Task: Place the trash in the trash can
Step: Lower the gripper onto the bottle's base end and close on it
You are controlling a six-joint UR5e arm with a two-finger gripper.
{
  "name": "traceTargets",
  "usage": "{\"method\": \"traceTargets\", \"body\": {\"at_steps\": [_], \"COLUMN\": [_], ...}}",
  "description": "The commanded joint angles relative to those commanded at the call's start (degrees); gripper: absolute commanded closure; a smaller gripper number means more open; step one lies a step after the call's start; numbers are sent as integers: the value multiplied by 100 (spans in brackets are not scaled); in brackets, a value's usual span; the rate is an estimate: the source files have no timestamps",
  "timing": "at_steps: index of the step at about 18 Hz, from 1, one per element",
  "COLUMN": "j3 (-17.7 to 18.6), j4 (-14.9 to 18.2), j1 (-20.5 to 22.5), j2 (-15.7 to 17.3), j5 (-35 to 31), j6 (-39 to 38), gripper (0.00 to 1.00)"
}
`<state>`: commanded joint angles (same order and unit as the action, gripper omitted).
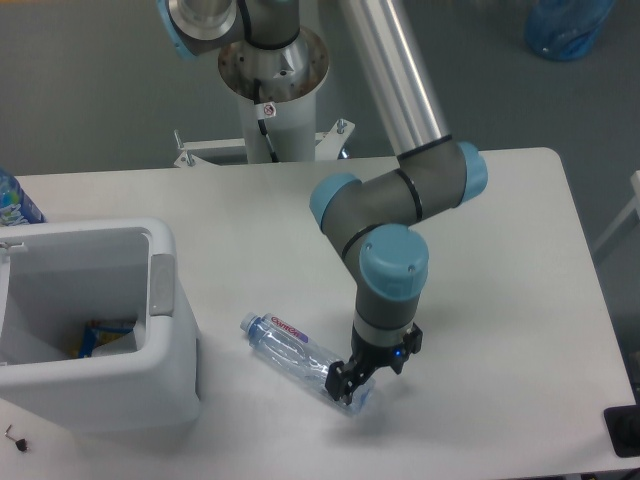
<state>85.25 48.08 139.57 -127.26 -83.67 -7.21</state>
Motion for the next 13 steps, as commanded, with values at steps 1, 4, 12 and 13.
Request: {"method": "traceTargets", "body": {"at_steps": [1, 4, 12, 13], "j3": [0, -9, 18, 26], "j4": [0, 0, 0, 0], "j1": [-9, -35, -88, -88], "j2": [-18, -97, -185, -185], "j5": [0, 0, -35, -35], "j6": [0, 9, -9, -9], "gripper": [0, 0, 0, 1]}}
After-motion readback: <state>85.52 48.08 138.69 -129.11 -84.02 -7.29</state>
